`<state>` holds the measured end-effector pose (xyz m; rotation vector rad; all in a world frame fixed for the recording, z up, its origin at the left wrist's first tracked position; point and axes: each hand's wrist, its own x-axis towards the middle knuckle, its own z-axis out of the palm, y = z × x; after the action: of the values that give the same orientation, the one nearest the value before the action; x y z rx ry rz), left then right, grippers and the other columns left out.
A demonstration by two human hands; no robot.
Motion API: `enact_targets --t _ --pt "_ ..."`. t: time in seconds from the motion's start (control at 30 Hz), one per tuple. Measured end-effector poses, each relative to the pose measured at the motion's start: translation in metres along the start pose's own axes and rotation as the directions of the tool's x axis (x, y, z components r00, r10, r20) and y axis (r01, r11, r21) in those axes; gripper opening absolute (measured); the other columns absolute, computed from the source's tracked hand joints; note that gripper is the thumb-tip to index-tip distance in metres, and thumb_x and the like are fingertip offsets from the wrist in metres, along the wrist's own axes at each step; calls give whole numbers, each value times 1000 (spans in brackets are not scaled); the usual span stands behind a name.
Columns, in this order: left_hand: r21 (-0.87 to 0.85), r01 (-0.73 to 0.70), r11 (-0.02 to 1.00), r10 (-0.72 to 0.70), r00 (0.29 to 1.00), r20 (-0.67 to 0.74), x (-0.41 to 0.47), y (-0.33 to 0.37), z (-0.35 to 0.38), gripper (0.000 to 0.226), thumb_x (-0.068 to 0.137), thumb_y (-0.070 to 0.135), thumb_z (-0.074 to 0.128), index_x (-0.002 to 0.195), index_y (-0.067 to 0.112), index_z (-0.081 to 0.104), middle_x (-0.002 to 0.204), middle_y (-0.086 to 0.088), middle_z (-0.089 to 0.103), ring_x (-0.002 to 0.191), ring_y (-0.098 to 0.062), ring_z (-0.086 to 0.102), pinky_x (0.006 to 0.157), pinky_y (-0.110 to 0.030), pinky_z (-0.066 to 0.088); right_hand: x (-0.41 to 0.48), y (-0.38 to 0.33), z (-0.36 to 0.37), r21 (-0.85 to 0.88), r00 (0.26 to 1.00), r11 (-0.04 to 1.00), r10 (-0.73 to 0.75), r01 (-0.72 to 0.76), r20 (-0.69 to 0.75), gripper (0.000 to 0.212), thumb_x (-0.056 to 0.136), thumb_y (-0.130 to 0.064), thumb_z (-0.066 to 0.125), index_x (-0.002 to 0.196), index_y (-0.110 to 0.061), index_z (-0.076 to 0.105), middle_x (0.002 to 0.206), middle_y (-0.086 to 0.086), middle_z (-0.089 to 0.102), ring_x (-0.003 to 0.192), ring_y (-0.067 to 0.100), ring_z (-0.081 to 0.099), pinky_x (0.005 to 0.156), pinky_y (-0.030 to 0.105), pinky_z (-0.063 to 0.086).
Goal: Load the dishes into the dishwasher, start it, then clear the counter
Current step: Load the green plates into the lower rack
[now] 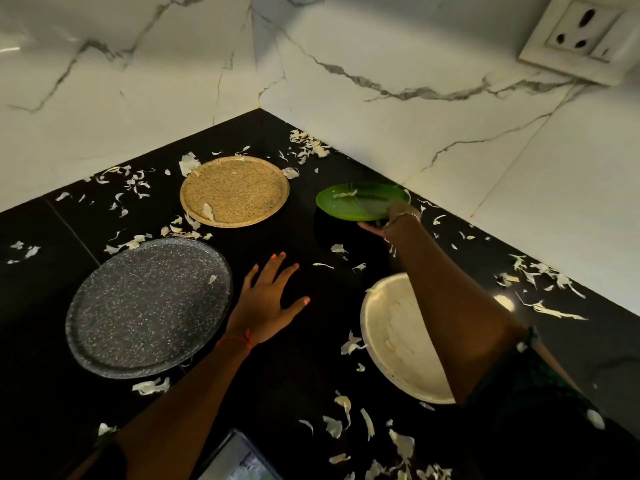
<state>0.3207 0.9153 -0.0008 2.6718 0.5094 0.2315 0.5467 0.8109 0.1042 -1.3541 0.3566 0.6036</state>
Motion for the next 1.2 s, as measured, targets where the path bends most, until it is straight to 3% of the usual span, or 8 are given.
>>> enact_targets --t 0.07,0.13,0.27,0.47,0.73,0.93,1.03,1.2 --pt "18 5 1000 -5 1000 1 0 0 -1 87 69 72 18 143 27 30 156 2 11 144 -10 3 115 -35 -1 -13 -4 -7 -2 997 1000 -6 5 -83 32 94 -1 42 126 -3 39 123 21 44 95 44 53 66 63 49" --pt "22 5 1000 -6 1000 25 0 1 -1 90 68 74 17 143 26 31 156 1 12 144 -11 3 115 -36 0 -32 -1 -17 -247 980 960 -163 132 -111 14 88 -2 55 98 1 46 119 23 51 100 50 56 71 66 47" --pt "141 40 989 -49 997 60 -3 7 -6 77 83 68 29 145 23 27 156 -3 10 144 -16 1 115 -38 1 -74 10 -44 -735 774 472 -624 487 112 21 78 -9 64 92 7 64 96 23 65 89 35 63 65 27 42" --pt "271 107 957 -118 993 27 -56 43 -3 51 100 30 27 146 10 18 155 -14 13 144 -24 5 115 -39 11 -168 34 -94 -778 517 47 -772 627 370 48 80 -21 29 107 9 56 108 27 55 93 39 55 73 37 40" --pt "156 32 987 -30 999 -19 -196 66 -31 53 98 31 36 143 5 26 151 -17 21 143 -28 12 115 -40 12 -301 80 -194 -790 494 245 -865 562 83 17 81 6 51 92 13 61 94 29 62 83 34 57 60 18 26" --pt "16 -181 983 182 980 -80 -318 101 -39 54 92 23 53 136 -3 38 143 -25 35 137 -37 26 112 -48 21 -437 165 -264 -765 450 312 -892 564 -32 27 66 -7 45 64 16 58 60 26 55 56 23 42 53 27 27" --pt "-66 -273 960 267 960 -85 -377 119 -36 54 89 23 54 133 -6 42 139 -28 39 133 -41 33 109 -51 23 -492 208 -296 -766 467 358 -880 533 -86 37 57 -14 38 64 16 59 64 31 59 57 24 42 53 24 19" --pt "-116 -345 931 353 934 53 -459 146 -14 64 82 34 41 133 -4 43 138 -26 41 132 -40 35 108 -51 26 -554 270 -351 -778 530 490 -812 393 -244 34 72 -14 48 80 15 64 82 31 64 78 38 58 66 32 34"
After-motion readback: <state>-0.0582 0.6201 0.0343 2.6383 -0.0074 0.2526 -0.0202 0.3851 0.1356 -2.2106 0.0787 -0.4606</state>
